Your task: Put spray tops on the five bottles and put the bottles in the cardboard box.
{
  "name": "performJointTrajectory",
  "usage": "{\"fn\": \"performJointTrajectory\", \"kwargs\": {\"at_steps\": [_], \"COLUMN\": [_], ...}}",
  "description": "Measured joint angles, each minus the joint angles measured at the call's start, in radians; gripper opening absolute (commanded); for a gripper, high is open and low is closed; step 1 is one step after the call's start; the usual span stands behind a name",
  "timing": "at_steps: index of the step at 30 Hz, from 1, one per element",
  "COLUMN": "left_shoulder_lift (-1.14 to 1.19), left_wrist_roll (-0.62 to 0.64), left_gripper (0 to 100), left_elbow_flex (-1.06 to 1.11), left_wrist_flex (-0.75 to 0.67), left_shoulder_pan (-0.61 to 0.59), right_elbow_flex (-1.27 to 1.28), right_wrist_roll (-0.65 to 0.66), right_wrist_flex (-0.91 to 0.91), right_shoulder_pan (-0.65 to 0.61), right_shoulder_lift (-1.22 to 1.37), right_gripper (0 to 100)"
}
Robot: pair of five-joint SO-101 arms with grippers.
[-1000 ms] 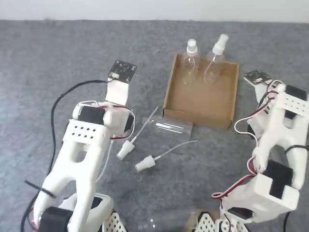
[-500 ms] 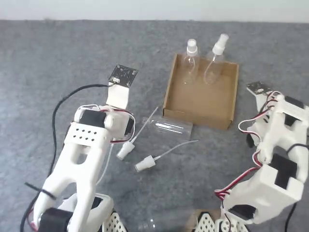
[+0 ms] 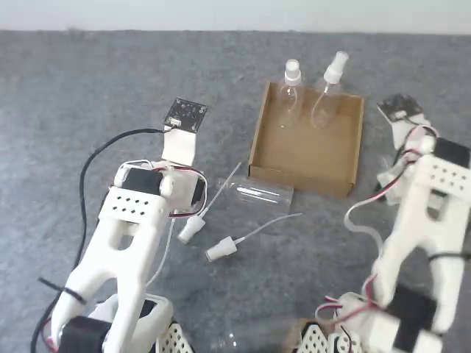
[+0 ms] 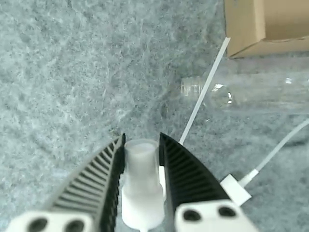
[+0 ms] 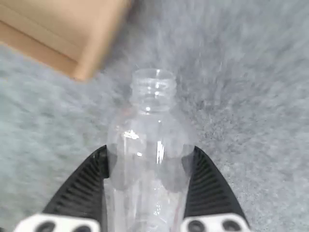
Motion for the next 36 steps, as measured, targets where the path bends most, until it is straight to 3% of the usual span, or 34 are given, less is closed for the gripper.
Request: {"fn": "performJointTrajectory", "kwargs": {"at_steps": [6,13,26,32,36], "left_shoulder_lift": [-0.006,-0.006,-0.006,-0.006,-0.006], "left_wrist_roll": [0.000,0.000,0.000,0.000,0.000], "left_gripper": [3,3,3,2,2], "left_elbow_flex": [0.002,0.003,0.003,-0.061,-0.206], "left_wrist_flex": [0.000,0.000,0.000,0.000,0.075], "left_shoulder_pan": [0.000,0.000,-0.003,-0.130,-0.189], "right_elbow_flex": [0.078,0.219,0.445,0.473,0.508], "right_wrist_roll": [-0.147,-0.224,-0.265,-0.270,-0.292], "right_wrist_flex": [0.084,0.086,0.003,-0.163,-0.328], "right_shoulder_pan": [-0.282,-0.575,-0.891,-0.925,-0.980], "right_shoulder_lift": [-0.324,-0.542,-0.572,-0.572,-0.572], "right_gripper": [0.6,0.6,0.7,0.6,0.6]}}
